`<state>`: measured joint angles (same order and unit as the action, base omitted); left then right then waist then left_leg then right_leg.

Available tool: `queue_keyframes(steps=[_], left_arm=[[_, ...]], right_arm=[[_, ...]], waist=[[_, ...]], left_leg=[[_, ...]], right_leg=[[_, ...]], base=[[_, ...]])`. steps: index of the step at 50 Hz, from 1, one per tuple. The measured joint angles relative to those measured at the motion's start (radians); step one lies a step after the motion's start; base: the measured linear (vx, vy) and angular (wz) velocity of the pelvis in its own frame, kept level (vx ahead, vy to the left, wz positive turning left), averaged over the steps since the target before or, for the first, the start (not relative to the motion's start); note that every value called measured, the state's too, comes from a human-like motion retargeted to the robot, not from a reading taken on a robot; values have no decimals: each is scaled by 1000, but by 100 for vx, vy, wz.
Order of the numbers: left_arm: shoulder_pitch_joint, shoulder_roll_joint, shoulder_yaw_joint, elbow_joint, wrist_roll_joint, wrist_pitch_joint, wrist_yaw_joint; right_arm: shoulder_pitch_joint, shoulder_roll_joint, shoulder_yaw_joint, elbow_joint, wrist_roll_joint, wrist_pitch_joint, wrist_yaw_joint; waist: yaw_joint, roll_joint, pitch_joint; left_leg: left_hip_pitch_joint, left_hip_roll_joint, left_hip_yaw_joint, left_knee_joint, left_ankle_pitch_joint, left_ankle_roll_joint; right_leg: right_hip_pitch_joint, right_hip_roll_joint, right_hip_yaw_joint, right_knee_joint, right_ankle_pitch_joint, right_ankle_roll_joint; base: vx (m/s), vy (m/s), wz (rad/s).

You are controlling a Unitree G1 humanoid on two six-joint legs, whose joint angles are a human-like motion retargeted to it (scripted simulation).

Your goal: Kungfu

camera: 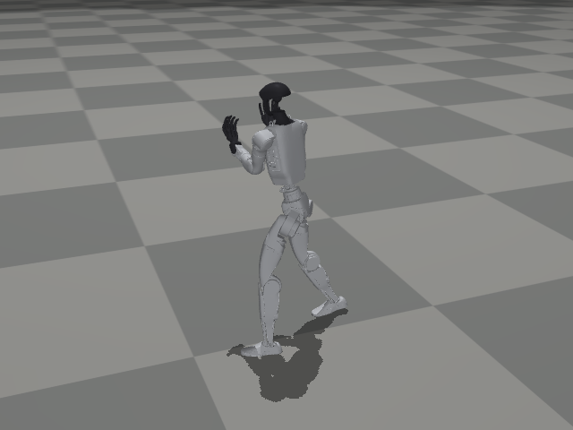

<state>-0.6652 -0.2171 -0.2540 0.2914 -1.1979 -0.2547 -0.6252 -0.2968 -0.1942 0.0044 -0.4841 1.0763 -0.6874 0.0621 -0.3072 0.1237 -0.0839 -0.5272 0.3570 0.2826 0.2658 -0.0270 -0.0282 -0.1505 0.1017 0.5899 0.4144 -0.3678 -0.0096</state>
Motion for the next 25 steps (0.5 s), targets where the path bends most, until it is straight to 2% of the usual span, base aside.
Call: queue_keyframes(steps=[2,3,6,10,13,15,18,22,25], left_arm=[[37,-28,-30,3,-48,-15,4],[47,-29,-35,-2,-55,-20,7],[64,4,-36,-28,-14,-46,13],[120,83,2,-67,133,-106,8],[159,165,35,-108,236,-142,4],[187,230,62,-143,306,-159,5],[217,345,124,-195,398,-187,42],[256,541,248,-278,585,-230,162],[305,673,365,-304,822,-243,329]], right_arm=[[61,-1,-11,-31,8,-41,-3],[84,-1,-11,-42,-2,-64,-8],[116,-10,-10,-46,-61,-111,-47],[132,-44,16,-50,-96,-116,-87],[106,-82,11,-46,-143,-114,-87],[66,-118,10,-28,-207,-117,-110],[-37,-178,26,15,-336,-109,-180],[-232,-280,37,133,-486,-33,-275],[-374,-370,-2,305,-565,7,-260]], waist=[[2,17,10],[24,5,21],[52,10,62],[136,-15,42],[234,-44,10],[294,-65,-17],[393,-100,-55],[503,-191,-88],[628,-259,-78]], left_leg=[[-47,2,-49,141,0,-66],[-48,-7,-41,187,-9,-84],[-54,15,51,288,-89,-76],[-98,-21,73,369,-156,-69],[-128,-57,69,357,-154,-70],[-162,-85,59,348,-144,-63],[-227,-101,11,333,-106,-60],[-291,-197,-48,285,-46,-41],[-303,-222,-67,238,6,-37]], right_leg=[[-13,-60,-45,3,7,74],[-27,-104,-57,6,18,118],[-47,-198,-221,-26,61,204],[-56,-348,-530,-94,117,259],[-42,-416,-738,-126,127,265],[-27,-443,-821,-151,130,266],[-7,-429,-876,-187,139,271],[40,-448,-984,-197,100,259],[82,-423,-1054,-208,76,253]], base=[[55,79,-179],[30,80,-189],[11,79,-111],[15,40,-48],[11,33,36],[8,27,106],[0,7,148],[1,1,223],[-3,-25,188]])
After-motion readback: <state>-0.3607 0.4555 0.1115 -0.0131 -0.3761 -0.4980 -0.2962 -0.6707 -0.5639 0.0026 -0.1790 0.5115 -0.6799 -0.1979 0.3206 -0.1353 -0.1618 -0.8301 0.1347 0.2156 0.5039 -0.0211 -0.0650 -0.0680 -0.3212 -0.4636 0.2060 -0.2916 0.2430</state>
